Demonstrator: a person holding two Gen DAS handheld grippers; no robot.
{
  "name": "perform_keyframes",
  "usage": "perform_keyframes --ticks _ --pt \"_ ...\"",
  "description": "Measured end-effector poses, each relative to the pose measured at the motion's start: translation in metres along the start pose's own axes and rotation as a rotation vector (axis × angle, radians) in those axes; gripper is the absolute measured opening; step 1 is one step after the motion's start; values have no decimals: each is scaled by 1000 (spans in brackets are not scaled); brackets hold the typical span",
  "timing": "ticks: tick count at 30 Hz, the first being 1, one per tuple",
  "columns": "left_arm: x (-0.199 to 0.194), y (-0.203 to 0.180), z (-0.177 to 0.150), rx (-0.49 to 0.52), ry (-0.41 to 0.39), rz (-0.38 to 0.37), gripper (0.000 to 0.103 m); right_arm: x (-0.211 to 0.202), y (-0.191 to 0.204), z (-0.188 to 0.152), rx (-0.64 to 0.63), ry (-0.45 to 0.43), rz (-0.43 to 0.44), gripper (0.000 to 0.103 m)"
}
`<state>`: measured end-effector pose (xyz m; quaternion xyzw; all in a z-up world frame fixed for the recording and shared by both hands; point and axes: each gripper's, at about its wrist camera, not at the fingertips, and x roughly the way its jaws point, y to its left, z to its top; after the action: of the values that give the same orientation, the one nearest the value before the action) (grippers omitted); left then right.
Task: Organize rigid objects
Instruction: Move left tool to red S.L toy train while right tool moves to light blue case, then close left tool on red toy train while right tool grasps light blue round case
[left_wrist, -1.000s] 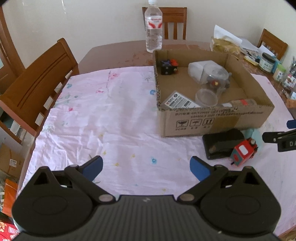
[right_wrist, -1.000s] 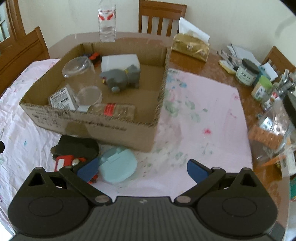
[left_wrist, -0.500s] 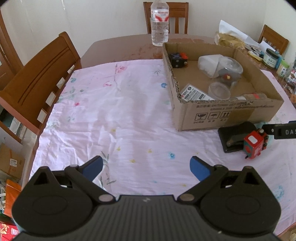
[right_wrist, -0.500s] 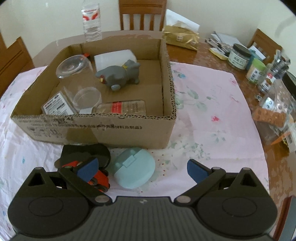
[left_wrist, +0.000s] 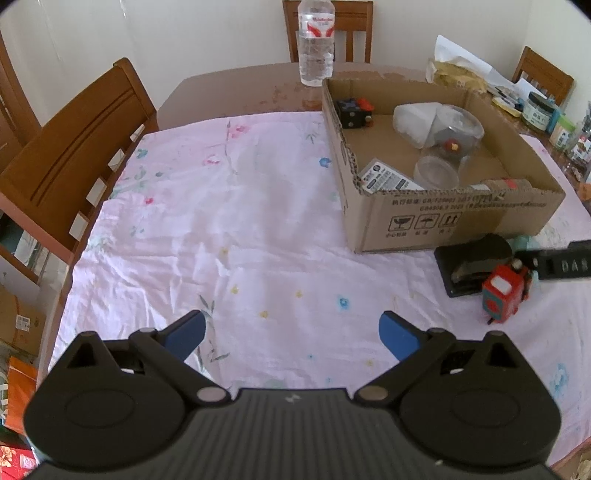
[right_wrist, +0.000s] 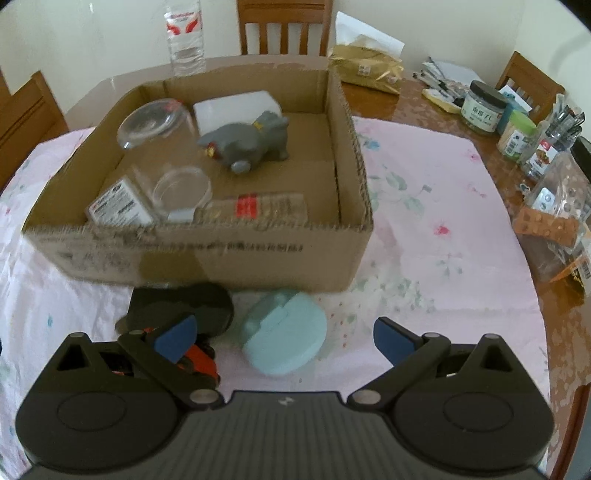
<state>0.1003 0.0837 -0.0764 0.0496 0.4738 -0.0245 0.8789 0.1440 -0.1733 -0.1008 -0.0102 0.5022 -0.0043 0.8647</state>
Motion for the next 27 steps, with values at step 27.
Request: perform_keyframes --ticks 27 --pt "-7 -25 -6 45 1 -29 100 -17 -4 -18 -17 -38 53 103"
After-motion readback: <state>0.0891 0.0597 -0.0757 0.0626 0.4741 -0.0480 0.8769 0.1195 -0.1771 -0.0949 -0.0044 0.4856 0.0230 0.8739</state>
